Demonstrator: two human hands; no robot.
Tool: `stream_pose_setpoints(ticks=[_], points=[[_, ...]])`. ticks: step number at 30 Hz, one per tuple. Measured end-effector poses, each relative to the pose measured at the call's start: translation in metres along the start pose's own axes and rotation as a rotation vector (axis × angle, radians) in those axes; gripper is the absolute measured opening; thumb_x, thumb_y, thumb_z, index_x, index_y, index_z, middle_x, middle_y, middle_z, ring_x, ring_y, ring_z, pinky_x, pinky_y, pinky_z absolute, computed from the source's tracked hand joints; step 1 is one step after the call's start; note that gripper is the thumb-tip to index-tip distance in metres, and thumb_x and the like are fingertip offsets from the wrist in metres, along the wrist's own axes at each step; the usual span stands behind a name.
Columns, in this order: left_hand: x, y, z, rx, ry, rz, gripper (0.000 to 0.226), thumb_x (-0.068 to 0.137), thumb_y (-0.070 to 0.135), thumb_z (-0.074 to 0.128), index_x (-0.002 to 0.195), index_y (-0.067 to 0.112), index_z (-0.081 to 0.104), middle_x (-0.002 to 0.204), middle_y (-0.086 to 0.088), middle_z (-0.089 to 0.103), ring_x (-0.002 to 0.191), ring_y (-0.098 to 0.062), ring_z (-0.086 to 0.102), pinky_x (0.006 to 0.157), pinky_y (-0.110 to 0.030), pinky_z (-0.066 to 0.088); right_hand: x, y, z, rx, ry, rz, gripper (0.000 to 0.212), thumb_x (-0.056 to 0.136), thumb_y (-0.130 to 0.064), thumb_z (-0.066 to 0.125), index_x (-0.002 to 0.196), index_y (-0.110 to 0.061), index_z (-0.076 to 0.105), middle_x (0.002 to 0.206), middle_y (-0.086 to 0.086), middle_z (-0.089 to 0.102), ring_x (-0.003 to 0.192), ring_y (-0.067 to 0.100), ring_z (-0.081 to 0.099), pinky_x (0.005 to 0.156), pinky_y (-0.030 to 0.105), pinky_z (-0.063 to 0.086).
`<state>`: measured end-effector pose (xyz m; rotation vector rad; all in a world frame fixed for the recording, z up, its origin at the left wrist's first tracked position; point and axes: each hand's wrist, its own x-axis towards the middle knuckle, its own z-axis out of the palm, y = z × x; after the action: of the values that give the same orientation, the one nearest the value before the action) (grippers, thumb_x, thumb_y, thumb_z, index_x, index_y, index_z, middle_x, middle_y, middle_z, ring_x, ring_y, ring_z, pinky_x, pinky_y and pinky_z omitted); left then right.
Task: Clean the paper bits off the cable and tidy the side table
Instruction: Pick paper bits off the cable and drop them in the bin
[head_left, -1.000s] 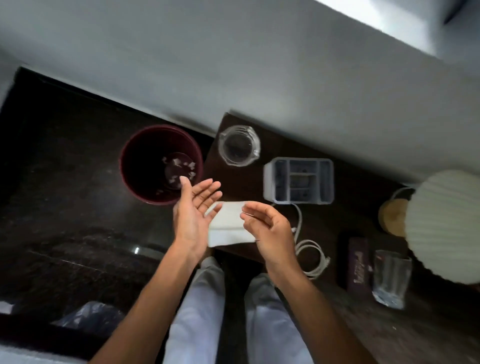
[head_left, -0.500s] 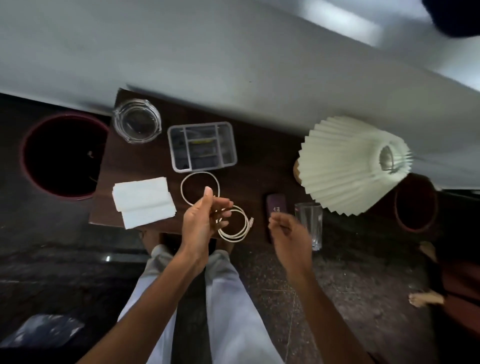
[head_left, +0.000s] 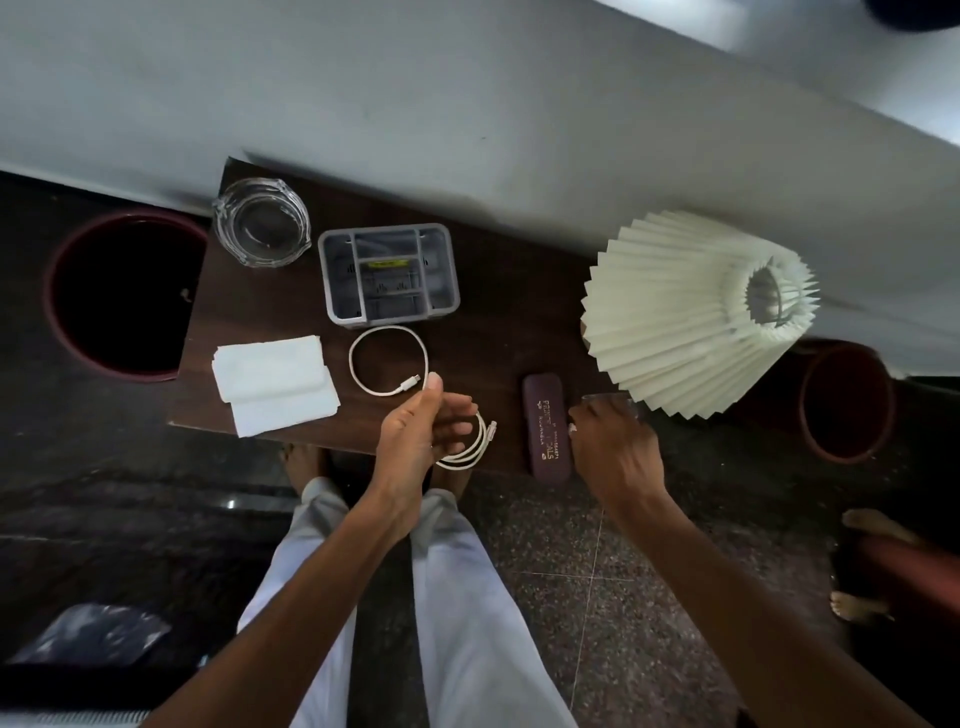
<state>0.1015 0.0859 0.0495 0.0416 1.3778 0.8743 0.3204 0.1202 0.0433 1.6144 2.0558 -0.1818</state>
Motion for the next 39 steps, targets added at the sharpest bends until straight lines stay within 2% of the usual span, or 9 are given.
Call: stream_pose_setpoints(ticks=[2, 5, 10, 15, 21, 24, 33, 39], points=[[-0.001, -0.001, 0.0, 0.0, -0.006, 0.0, 0.045, 0.104, 0.043, 0.046, 0.098, 0.007, 0.073, 0.096, -0.01, 0.075, 0.079, -0.014, 0.066, 0.073, -0.028, 0.052, 0.002, 0.001, 0.003, -0.082, -0.033, -0.022, 0.013, 0.087, -0.014, 0.065, 0.097, -0.018, 0.072, 0.107, 0.004, 0.068, 0.109, 0.027, 0.061, 0.061, 0.035, 0.057], [-0.003, -0.001, 0.0, -0.004, -0.008, -0.01, 0.046, 0.103, 0.045, 0.047, 0.098, 0.008, 0.074, 0.097, -0.009, 0.076, 0.08, -0.015, 0.066, 0.075, -0.029, 0.052, 0.004, 0.004, 0.011, -0.132, -0.111, -0.072, 0.02, 0.091, -0.014, 0.058, 0.108, -0.017, 0.067, 0.122, 0.007, 0.057, 0.116, 0.026, 0.054, 0.069, 0.035, 0.057], [-0.003, -0.003, -0.001, -0.017, -0.008, -0.02, 0.045, 0.102, 0.047, 0.048, 0.094, 0.011, 0.074, 0.098, -0.008, 0.077, 0.08, -0.015, 0.066, 0.076, -0.03, 0.052, 0.011, 0.001, 0.016, -0.207, -0.085, -0.112, 0.011, 0.083, -0.016, 0.066, 0.092, -0.017, 0.071, 0.108, 0.007, 0.054, 0.107, 0.028, 0.052, 0.079, 0.04, 0.051], [-0.002, -0.004, -0.003, -0.012, -0.018, -0.023, 0.045, 0.102, 0.048, 0.047, 0.091, 0.014, 0.074, 0.102, -0.01, 0.076, 0.082, -0.016, 0.066, 0.076, -0.03, 0.052, 0.018, 0.002, 0.027, -0.28, -0.003, -0.134, 0.002, 0.075, -0.018, 0.071, 0.075, -0.019, 0.074, 0.096, 0.005, 0.055, 0.097, 0.028, 0.05, 0.078, 0.039, 0.043], [0.0, -0.004, -0.006, -0.004, -0.01, -0.022, 0.046, 0.103, 0.047, 0.046, 0.094, 0.012, 0.075, 0.113, -0.019, 0.075, 0.087, -0.019, 0.065, 0.082, -0.035, 0.05, 0.02, 0.005, 0.038, -0.3, 0.01, -0.132, 0.004, 0.072, -0.02, 0.072, 0.074, -0.017, 0.075, 0.098, 0.006, 0.053, 0.099, 0.03, 0.048, 0.078, 0.043, 0.042], [0.003, -0.003, -0.007, 0.0, -0.014, -0.019, 0.045, 0.104, 0.047, 0.046, 0.094, 0.012, 0.074, 0.116, -0.021, 0.074, 0.084, -0.016, 0.065, 0.079, -0.032, 0.051, 0.022, 0.007, 0.041, -0.299, -0.018, -0.126, 0.008, 0.074, -0.022, 0.071, 0.077, -0.016, 0.075, 0.102, 0.005, 0.052, 0.103, 0.03, 0.047, 0.08, 0.043, 0.044], [0.011, -0.004, -0.003, 0.007, -0.02, -0.031, 0.047, 0.103, 0.047, 0.046, 0.098, 0.009, 0.073, 0.104, -0.01, 0.077, 0.084, -0.015, 0.066, 0.077, -0.03, 0.052, 0.026, 0.005, 0.036, -0.26, -0.039, -0.105, 0.013, 0.081, -0.023, 0.066, 0.086, -0.018, 0.077, 0.107, 0.002, 0.051, 0.108, 0.028, 0.048, 0.083, 0.042, 0.043], [0.013, -0.007, 0.0, 0.017, -0.036, -0.041, 0.042, 0.104, 0.039, 0.051, 0.107, 0.003, 0.072, 0.104, -0.01, 0.075, 0.088, -0.019, 0.064, 0.079, -0.03, 0.053, 0.012, 0.001, 0.019, -0.177, 0.031, -0.008, 0.004, 0.075, -0.02, 0.076, 0.072, -0.018, 0.073, 0.096, 0.001, 0.054, 0.098, 0.026, 0.054, 0.077, 0.039, 0.045]])
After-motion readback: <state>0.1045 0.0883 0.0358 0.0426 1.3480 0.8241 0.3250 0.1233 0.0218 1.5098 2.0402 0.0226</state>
